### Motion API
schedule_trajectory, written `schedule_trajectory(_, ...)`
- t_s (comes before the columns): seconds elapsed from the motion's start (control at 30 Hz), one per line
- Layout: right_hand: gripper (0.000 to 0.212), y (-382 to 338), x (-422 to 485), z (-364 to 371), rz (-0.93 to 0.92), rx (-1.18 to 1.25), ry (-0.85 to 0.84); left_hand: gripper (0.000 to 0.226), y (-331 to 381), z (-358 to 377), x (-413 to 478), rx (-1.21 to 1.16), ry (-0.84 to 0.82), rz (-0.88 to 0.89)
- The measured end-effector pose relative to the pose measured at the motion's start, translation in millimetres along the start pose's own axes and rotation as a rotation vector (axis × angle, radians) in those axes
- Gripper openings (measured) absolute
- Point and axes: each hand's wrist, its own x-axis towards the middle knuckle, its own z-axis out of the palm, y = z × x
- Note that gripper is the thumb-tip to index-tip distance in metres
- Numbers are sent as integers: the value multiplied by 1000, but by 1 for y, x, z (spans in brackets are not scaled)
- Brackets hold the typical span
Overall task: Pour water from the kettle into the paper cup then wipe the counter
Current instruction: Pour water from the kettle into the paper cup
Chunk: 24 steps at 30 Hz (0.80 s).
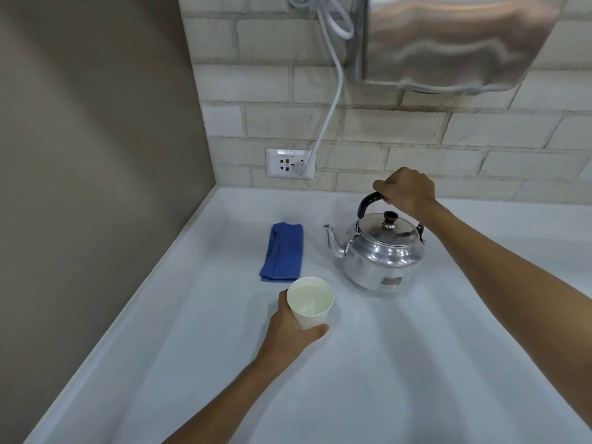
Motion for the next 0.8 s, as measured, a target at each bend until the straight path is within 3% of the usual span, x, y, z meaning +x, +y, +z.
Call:
schedule_trajectory(0.27,25,-2,26,20,61,-5,55,76,-1,-1,1,3,-7,11)
schedule_trajectory(0.5,24,-9,35,36,69,-39,52,79,2,-1,-1,-13,-6,5)
schedule_trajectory(0.67,35,-9,35,46,82,-92,27,77,1,-1,-1,-19,-8,12)
schedule_trajectory(0.8,29,-6,36,49,88,-88,31,76,-1,-1,-1,-19,-12,21)
